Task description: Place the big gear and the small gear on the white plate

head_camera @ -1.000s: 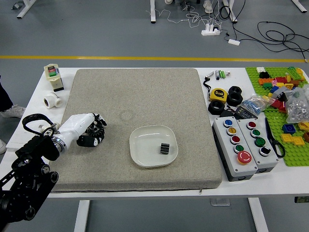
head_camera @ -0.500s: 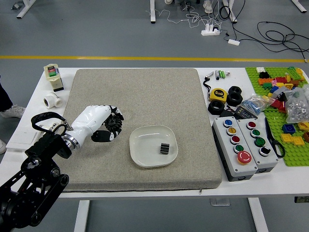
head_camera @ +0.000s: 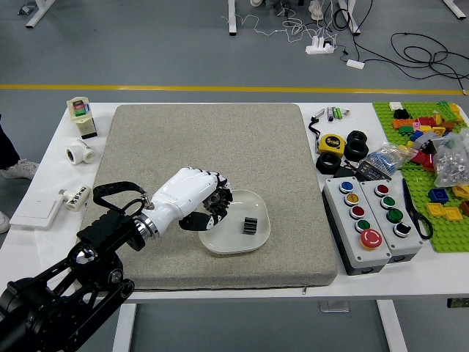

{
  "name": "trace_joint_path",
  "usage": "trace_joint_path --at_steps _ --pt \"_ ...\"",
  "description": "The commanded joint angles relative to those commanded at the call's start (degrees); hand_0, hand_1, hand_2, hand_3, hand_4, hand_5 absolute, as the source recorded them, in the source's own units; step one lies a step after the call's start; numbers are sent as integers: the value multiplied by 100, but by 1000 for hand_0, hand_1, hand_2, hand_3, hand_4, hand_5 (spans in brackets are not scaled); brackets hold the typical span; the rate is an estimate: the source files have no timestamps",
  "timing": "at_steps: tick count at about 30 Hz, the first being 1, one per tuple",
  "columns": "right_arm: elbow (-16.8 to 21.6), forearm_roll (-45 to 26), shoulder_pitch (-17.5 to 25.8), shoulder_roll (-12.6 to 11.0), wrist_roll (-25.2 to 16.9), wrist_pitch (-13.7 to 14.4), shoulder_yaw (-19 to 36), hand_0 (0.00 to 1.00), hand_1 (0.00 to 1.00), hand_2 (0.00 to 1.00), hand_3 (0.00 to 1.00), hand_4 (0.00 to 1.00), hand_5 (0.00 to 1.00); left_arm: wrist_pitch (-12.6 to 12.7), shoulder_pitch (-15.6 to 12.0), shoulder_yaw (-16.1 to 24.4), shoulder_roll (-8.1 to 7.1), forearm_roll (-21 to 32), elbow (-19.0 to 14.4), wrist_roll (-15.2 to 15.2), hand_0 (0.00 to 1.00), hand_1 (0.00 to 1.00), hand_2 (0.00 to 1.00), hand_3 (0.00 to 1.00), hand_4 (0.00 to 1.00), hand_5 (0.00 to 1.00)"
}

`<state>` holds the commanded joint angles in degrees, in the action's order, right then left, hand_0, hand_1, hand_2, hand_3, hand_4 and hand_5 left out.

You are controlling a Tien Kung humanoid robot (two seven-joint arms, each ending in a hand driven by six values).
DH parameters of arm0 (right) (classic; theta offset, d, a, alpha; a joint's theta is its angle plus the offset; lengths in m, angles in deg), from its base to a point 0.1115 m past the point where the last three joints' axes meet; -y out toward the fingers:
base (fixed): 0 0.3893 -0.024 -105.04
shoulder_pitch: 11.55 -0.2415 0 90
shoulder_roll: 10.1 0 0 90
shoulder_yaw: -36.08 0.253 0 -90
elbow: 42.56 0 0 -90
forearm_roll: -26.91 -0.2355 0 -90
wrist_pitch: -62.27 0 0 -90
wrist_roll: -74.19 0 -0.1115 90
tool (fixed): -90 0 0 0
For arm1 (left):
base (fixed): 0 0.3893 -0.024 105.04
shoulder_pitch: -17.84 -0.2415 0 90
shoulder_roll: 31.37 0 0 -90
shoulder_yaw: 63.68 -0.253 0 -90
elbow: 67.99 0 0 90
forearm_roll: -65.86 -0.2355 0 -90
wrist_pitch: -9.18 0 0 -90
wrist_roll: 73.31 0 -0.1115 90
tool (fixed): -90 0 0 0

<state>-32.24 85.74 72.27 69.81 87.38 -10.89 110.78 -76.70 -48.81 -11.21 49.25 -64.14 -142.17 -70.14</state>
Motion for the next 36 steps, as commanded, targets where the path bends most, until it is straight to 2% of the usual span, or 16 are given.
trace_joint_path --at_steps 2,3,8,9,12,14,15,18,23,26,27,29,32,33,36 --pt "0 -2 -10 -3 0 0 -7 613 614 706 575 781 712 -106 33 -9 17 0 130 -45 304 388 457 545 480 2" --pt "0 -6 -13 -5 -1 0 -12 613 613 706 574 780 713 -201 40 2 17 0 183 -64 438 603 698 694 998 235" --pt "0 5 -17 -10 -6 -5 5 613 613 706 574 780 713 -419 33 29 -25 0 144 -24 438 603 698 694 998 235" --pt "0 7 -17 -10 -6 -6 7 609 614 705 575 780 711 -432 33 30 -28 0 136 -18 496 662 755 784 998 289" --pt "0 19 -22 -9 -4 -9 16 609 614 705 575 780 711 -492 27 44 -30 0 71 28 496 662 755 784 998 289" --pt "0 25 -23 -8 -3 -10 19 609 614 705 575 780 711 -498 20 47 -33 0 29 44 496 662 755 784 998 289" --pt "0 27 -24 -8 -2 -10 20 612 614 705 574 780 712 -498 18 47 -34 0 15 49 514 682 810 818 998 328" --pt "0 33 -26 -7 3 -12 18 612 614 705 574 780 712 -428 14 51 -43 0 -93 70 514 682 810 818 998 328" --pt "0 19 -18 -3 -1 -8 20 609 613 705 574 780 712 -160 4 105 -45 0 -225 29 524 690 844 832 998 349" --pt "0 61 -22 0 12 -10 17 609 613 705 574 780 712 136 -34 322 -13 0 -317 -73 524 690 844 832 998 349" --pt "0 62 -23 0 15 -10 9 609 613 706 575 780 712 207 -60 404 0 0 -322 -105 645 753 887 849 998 350" --pt "0 63 -23 1 18 -10 1 609 613 706 575 780 712 290 -90 526 14 0 -326 -140 645 753 887 849 998 350" --pt "0 29 -21 3 14 -1 -19 609 613 706 575 780 712 749 -278 1106 117 0 -188 -313 645 753 887 849 998 350" --pt "0 28 -20 3 13 -1 -19 609 614 705 575 780 711 835 -298 1228 130 0 -168 -332 712 788 917 863 946 362" --pt "0 22 -14 4 6 7 -8 609 614 705 575 780 711 1253 -435 1733 211 0 -54 -363 712 788 917 863 946 362"
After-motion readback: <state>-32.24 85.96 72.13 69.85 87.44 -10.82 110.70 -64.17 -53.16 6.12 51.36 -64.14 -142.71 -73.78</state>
